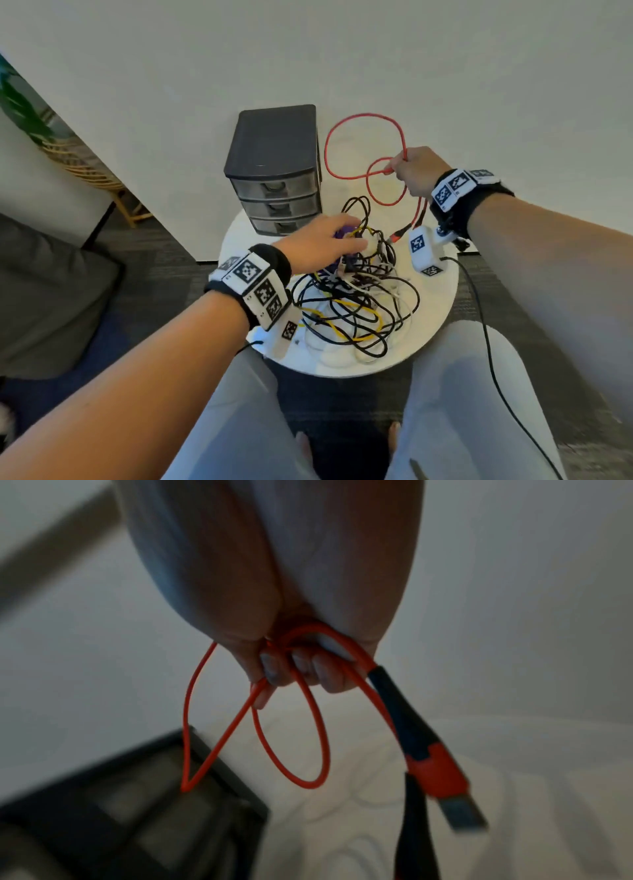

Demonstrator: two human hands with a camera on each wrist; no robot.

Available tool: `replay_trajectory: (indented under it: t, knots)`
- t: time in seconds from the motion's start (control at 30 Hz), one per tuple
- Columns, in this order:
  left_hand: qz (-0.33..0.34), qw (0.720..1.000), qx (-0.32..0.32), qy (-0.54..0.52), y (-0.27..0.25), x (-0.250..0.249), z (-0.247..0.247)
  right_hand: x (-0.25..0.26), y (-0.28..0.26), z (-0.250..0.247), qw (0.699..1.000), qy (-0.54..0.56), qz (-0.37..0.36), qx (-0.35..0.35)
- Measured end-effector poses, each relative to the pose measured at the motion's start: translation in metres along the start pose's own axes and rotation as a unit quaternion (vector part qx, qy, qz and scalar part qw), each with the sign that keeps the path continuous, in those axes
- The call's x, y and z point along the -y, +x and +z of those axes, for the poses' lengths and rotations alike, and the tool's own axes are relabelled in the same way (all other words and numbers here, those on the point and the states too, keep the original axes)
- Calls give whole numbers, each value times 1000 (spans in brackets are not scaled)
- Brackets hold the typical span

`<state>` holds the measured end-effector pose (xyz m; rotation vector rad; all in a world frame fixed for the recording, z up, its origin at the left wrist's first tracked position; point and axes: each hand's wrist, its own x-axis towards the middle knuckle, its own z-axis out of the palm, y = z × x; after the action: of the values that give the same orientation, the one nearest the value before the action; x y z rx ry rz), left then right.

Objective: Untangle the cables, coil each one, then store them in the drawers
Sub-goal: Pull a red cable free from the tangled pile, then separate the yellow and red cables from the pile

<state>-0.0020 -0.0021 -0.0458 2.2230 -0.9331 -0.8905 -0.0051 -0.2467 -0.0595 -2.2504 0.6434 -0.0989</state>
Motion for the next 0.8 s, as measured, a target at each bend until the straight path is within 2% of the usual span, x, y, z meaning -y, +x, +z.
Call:
replay_trajectory:
  t: [0.13,0.27,0.37,0.43,0.5,0.63,0.8]
  knots:
    - [-8,999,10,34,3,11,10,-15,12,20,988,-140,53,43]
    - [-2,999,21,31,6,21,10,-19,16,42,968,-229,91,38]
    - [2,999,22,36,5,24,9,-16,17,55,968,-230,91,38]
    - [4,999,26,33,5,25,8,-15,19,61,968,-236,62,56]
    - [4,999,31,33,5,26,7,-15,21,64,961,-264,37,75]
    - [4,999,37,32,6,27,5,-19,16,63,951,-299,33,72]
    - [-9,999,40,5,6,27,6,-21,2,62,968,-238,36,77]
